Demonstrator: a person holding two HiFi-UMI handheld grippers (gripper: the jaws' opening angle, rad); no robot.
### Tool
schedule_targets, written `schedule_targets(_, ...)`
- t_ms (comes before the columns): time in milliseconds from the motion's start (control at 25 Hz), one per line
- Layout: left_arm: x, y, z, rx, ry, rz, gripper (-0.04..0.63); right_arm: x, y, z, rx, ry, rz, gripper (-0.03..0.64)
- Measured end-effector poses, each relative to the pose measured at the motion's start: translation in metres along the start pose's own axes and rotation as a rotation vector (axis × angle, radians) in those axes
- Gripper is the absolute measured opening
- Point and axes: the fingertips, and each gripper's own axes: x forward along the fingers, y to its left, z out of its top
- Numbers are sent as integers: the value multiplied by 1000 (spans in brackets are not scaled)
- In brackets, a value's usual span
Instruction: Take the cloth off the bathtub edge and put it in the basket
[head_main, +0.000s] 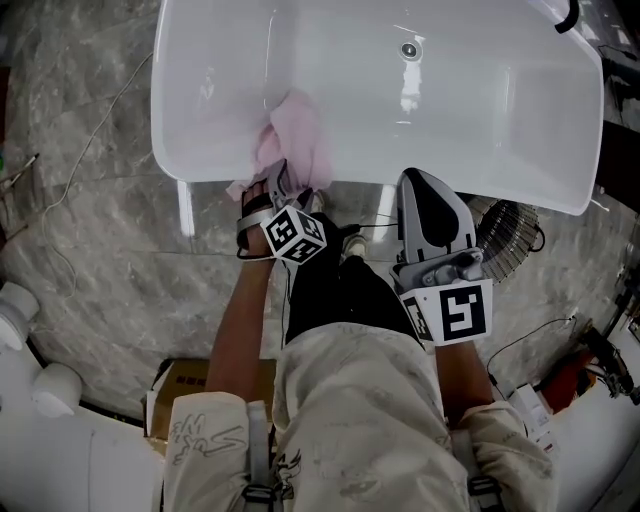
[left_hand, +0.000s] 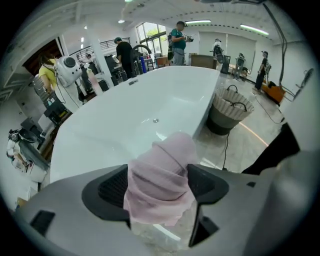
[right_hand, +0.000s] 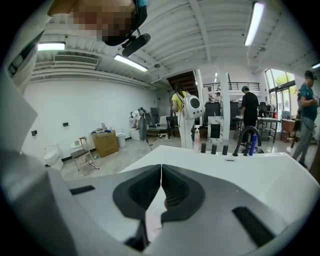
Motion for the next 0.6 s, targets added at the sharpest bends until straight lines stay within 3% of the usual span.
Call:
schedule_targets(320, 24, -3, -2, 76, 30, -25, 353, -6, -12, -2, 9, 8, -38, -11)
schedule_targets(600, 27, -4, -2, 85, 21, -3, 350, -11, -18, 0, 16, 5, -56, -11)
